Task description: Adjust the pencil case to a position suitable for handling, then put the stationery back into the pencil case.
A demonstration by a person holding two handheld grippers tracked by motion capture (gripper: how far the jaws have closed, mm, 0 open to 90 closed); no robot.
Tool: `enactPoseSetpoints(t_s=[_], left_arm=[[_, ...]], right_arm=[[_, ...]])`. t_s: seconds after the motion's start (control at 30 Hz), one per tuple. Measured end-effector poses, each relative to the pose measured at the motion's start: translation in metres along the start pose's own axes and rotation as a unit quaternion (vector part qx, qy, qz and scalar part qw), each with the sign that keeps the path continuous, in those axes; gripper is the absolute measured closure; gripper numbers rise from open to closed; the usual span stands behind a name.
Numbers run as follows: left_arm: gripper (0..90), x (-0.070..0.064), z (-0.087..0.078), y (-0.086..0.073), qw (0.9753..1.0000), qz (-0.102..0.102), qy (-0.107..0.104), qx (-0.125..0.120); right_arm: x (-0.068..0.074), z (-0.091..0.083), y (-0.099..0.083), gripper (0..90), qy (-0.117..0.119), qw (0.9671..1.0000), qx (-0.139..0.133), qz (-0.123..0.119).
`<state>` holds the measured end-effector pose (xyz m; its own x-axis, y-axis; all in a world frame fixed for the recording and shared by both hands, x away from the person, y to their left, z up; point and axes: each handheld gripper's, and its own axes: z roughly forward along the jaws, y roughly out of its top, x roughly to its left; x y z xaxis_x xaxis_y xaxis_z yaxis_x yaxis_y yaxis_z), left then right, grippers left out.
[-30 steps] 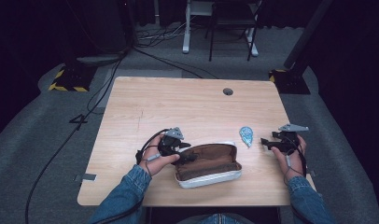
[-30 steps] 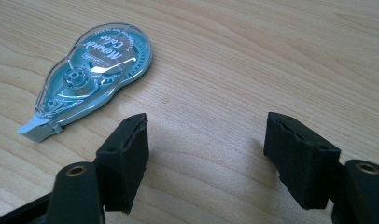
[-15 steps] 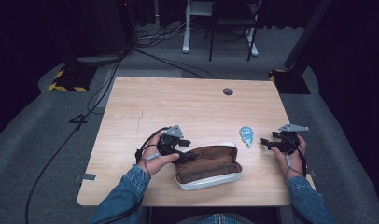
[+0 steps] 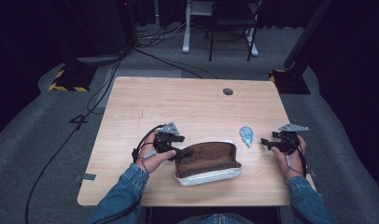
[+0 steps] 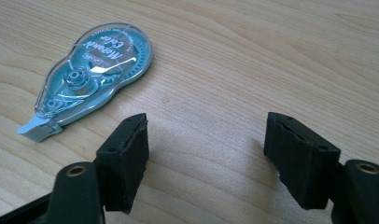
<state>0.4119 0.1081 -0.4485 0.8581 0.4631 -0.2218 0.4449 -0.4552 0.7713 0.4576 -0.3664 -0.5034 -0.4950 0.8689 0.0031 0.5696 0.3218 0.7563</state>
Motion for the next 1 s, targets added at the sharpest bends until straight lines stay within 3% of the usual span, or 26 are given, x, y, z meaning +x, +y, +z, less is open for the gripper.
enactPoseSetpoints(t_s=[0.27, 0.47, 0.7, 0.83, 0.93, 0.97, 1.0], left_arm=[[23.7, -0.005, -0.011, 0.006, 0.9997, 0.012, -0.008, -0.018], [23.7, -0.005, -0.031, 0.009, 0.999, 0.012, 0.008, -0.042], [24.7, 0.003, -0.068, 0.007, 0.9953, -0.002, 0.056, -0.079], [24.5, 0.01, -0.08, -0.002, 0.9927, -0.017, 0.096, -0.07], [23.5, 0.021, -0.087, -0.012, 0.9878, -0.027, 0.143, -0.057], [22.5, 0.021, -0.087, -0.012, 0.9878, -0.027, 0.143, -0.057], [22.5, 0.026, -0.089, -0.016, 0.9856, -0.035, 0.156, -0.054]], right_arm=[[0.0, 0.0, 0.0, 31.2, 0.0, 1.0, 0.0, 0.0], [0.0, 0.0, 0.0, 31.2, 0.0, 1.0, 0.0, 0.0], [0.0, 0.0, 0.0, 31.1, 0.0, 1.0, 0.001, 0.0], [0.0, 0.0, 0.0, 31.1, 0.0, 1.0, 0.002, 0.0], [0.0, 0.0, 0.001, 31.1, -0.001, 1.0, 0.002, 0.001], [0.0, 0.0, 0.001, 31.1, -0.001, 1.0, 0.002, 0.001], [0.0, 0.001, 0.001, 31.1, -0.001, 1.0, 0.003, 0.001]])
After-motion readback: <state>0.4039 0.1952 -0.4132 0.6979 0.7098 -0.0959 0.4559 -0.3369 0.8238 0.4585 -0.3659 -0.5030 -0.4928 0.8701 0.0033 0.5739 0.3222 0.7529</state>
